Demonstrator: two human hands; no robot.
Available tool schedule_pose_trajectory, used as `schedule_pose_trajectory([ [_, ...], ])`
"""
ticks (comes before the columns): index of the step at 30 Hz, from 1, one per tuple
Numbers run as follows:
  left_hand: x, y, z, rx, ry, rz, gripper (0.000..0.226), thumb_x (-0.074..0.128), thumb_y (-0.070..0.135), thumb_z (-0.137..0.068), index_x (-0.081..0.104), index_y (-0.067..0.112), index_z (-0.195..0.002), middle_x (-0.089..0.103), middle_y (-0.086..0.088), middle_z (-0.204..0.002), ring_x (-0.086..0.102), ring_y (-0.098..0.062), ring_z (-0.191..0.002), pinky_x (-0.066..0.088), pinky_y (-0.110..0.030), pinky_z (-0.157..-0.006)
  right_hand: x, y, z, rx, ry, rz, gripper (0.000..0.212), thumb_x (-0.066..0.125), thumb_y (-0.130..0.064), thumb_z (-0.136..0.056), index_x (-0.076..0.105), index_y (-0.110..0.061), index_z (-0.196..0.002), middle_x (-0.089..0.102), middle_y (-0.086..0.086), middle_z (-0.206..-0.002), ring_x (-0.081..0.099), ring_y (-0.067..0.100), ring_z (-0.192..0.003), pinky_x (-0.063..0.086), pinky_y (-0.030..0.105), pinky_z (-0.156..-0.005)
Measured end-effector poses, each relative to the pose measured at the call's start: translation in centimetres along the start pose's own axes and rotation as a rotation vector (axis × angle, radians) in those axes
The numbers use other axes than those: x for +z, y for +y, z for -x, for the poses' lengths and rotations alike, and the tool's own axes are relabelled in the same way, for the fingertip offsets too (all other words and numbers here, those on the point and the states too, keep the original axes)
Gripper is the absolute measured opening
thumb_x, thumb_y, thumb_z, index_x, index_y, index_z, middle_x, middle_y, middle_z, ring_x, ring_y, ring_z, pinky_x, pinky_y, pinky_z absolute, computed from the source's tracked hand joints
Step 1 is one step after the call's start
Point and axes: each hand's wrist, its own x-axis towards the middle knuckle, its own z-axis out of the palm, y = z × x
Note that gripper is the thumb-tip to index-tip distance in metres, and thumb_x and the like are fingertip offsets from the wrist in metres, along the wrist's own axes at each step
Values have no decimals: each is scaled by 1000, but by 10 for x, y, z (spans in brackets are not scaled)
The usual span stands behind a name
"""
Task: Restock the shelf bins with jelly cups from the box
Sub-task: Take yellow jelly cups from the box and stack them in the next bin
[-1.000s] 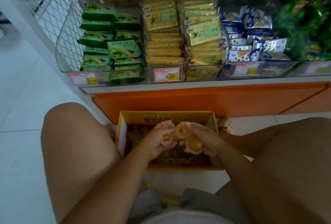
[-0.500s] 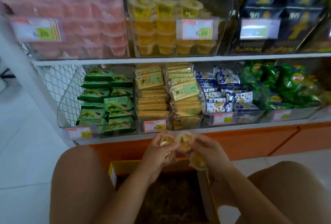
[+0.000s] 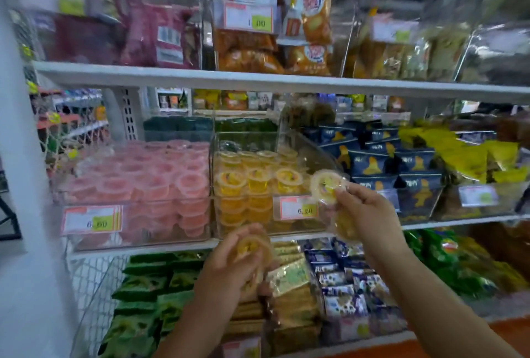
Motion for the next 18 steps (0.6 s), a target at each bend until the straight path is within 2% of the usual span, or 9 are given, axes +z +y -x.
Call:
schedule_pose_trajectory([
  [2, -4, 11, -1, 10, 0, 2, 28, 58, 8, -94, 71, 33, -96, 74, -11, -91, 71, -24, -72, 57, -34, -57, 4, -10, -26, 5, 6, 88, 16, 60, -22, -93, 72, -12, -90, 72, 4, -73, 68, 20, -69, 57, 34, -65],
  [4, -8, 16, -4, 7, 31, 10, 24, 60, 8, -92, 71, 30, -99, 74, -12, -92, 71, -26, -73, 55, -29, -54, 7, -16, -47, 40, 11, 213, 21, 61, -18, -89, 72, -10, -73, 72, 5, -74, 64, 25, -68, 55, 41, -70],
  [6, -13, 18, -10, 4, 52, 10, 24, 61, 8, -91, 70, 28, -101, 73, -12, -92, 72, -29, -82, 58, -35, -58, 12, -20, -60, 93, -25, 313, 27, 61, -16, -82, 69, -8, -57, 72, 7, -70, 63, 30, -67, 55, 43, -70],
  [8, -18, 18, -16, -4, 53, -2, 24, 61, 7, -91, 68, 25, -105, 74, -11, -90, 73, -26, -83, 60, -38, -61, 17, -23, -67, 123, -21, 366, 30, 62, -14, -82, 69, -10, -53, 68, 4, -61, 60, 27, -64, 52, 35, -62],
  [10, -19, 19, -20, -13, 53, -13, 24, 60, 7, -92, 66, 25, -107, 74, -10, -88, 73, -23, -80, 60, -37, -61, 22, -26, -70, 128, 0, 409, 29, 62, -15, -85, 69, -11, -56, 66, 4, -61, 59, 24, -64, 49, 30, -58],
  [13, -19, 19, -25, -27, 54, -16, 24, 60, 8, -93, 65, 25, -108, 74, -7, -86, 73, -22, -79, 60, -37, -62, 19, -26, -76, 175, 2, 387, 37, 64, -28, -89, 71, -9, -58, 73, 12, -72, 67, 35, -77, 57, 43, -73],
  [15, -18, 20, -27, -27, 39, -12, 23, 60, 8, -93, 65, 24, -108, 73, -9, -86, 72, -21, -78, 59, -37, -62, 8, -28, -74, 198, -35, 352, 42, 61, -39, -90, 72, -4, -70, 72, 15, -74, 66, 36, -76, 55, 44, -72],
  [16, -18, 21, -27, -24, 28, -5, 22, 60, 8, -92, 64, 23, -108, 73, -11, -86, 72, -20, -75, 58, -37, -60, 2, -30, -73, 248, -100, 247, 40, 60, -37, -91, 70, 0, -81, 70, 16, -74, 66, 35, -73, 56, 45, -71],
  [18, -18, 24, -28, -18, 14, 8, 22, 59, 6, -92, 64, 22, -107, 73, -14, -86, 71, -17, -70, 58, -35, -58, -7, -42, -67, 372, -315, -57, 20, 60, -15, -88, 59, 3, -96, 66, 17, -76, 66, 30, -67, 59, 42, -65],
])
